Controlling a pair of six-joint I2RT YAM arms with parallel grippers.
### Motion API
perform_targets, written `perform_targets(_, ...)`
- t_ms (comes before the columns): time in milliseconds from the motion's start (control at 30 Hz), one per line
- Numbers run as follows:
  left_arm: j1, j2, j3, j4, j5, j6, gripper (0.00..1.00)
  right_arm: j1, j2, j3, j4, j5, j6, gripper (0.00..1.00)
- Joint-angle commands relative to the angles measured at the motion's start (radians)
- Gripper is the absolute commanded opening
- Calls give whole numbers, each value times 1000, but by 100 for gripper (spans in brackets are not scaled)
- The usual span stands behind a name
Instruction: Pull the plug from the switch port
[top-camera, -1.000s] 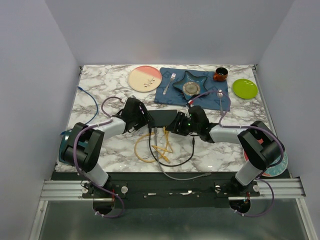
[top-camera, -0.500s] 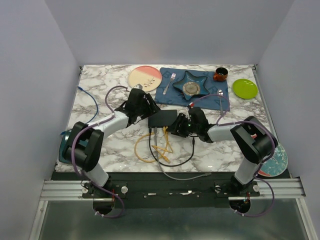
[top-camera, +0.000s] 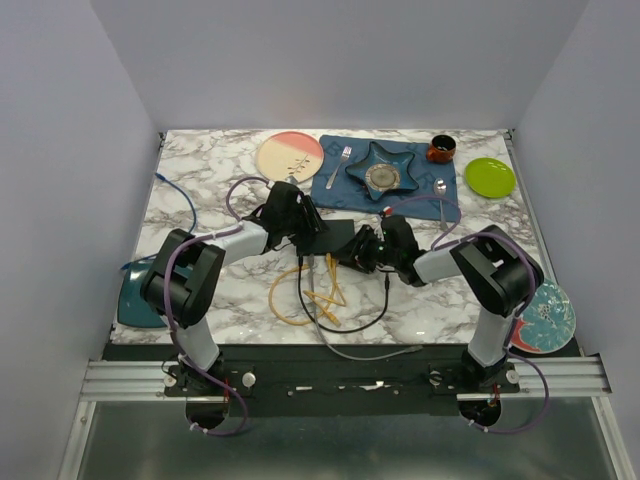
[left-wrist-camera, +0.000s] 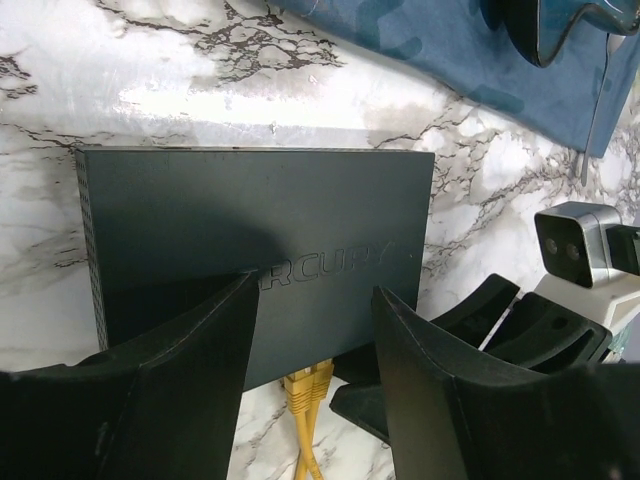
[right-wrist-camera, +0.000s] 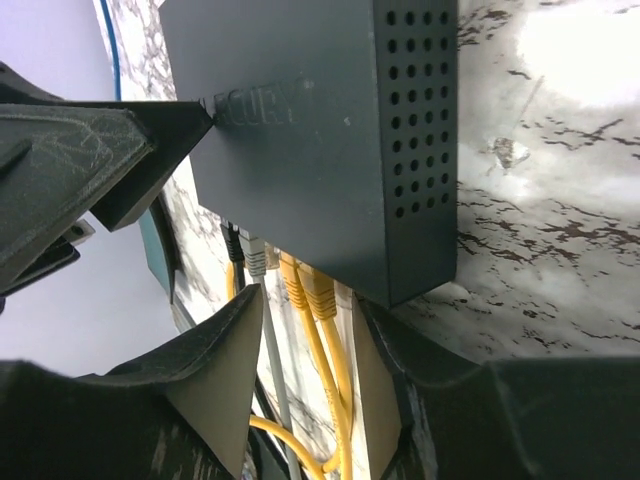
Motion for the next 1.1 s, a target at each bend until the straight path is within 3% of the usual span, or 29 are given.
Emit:
perform_targets(0,0,34,12,-19,16,14,63,-10,36,7,27,25,42,47)
perform_targets(600,-1,42,-19,-18,20,22,58,-28,110,45,108,65,164,38)
perform_targets(1067,-3,28,-36,-16,25,23,58,-30,125,19,165,74,185,20)
